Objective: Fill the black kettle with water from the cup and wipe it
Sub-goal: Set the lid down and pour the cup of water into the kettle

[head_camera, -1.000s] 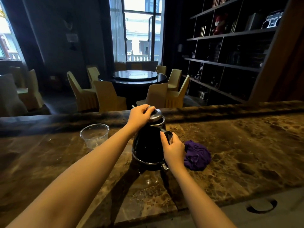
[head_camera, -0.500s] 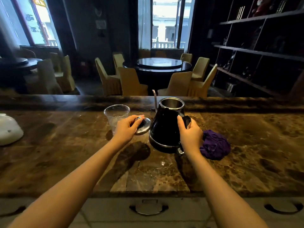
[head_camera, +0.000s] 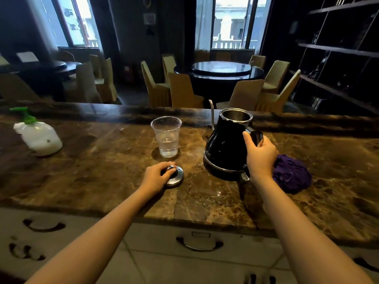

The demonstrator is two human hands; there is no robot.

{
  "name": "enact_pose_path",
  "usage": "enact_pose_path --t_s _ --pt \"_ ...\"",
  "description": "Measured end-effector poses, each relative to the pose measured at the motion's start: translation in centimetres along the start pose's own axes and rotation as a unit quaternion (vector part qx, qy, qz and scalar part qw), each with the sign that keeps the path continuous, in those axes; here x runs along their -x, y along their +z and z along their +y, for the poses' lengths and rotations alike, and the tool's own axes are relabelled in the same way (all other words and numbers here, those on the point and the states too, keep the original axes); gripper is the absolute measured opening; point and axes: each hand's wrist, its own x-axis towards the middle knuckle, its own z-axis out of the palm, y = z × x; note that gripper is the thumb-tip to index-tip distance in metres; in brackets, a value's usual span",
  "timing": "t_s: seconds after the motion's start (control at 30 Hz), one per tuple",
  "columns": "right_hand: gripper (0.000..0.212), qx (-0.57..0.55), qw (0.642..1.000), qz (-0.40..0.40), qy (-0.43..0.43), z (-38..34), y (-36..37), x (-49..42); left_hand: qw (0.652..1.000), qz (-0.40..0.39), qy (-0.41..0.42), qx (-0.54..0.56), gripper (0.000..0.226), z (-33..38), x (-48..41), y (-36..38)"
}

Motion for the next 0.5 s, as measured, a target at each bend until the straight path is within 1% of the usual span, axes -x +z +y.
enact_pose_path --t_s 0.1,0.17,0.2,0.27,0.37,0.43,0.5 --pt "0.046 0.002 1.000 0.002 -0.014 -0.7 -0.3 -0.8 0.999 -0.027 0.004 0.020 0.028 -0.4 -0.3 -0.5" --pt "0.046 0.005 1.000 -0.014 -0.019 -1.5 -0.5 -1.8 0.998 -0.047 -0.004 0.049 0.036 -0.5 -1.0 -1.1" --pt "0.046 0.007 1.000 -0.022 -0.021 -1.9 -0.6 -2.4 0.997 -0.040 -0.011 0.069 0.041 -0.5 -1.5 -1.5" --pt "0.041 0.004 0.999 -0.039 -0.022 -2.5 -0.9 -3.4 0.994 0.006 -0.025 0.104 0.046 -0.4 -2.8 -2.6" --pt "0.033 -0.007 0.999 -0.045 -0.020 -3.0 -1.1 -4.1 0.989 0.059 -0.041 0.127 0.059 -0.7 -5.1 -4.0" --pt "0.035 -0.001 0.999 -0.042 -0.015 -2.7 -1.0 -4.1 0.990 0.059 -0.058 0.118 0.075 -1.2 -6.8 -4.4" --pt "0.035 0.015 0.999 -0.040 -0.010 -2.4 -0.9 -3.9 0.989 0.041 -0.065 0.122 0.092 -1.6 -8.3 -4.3"
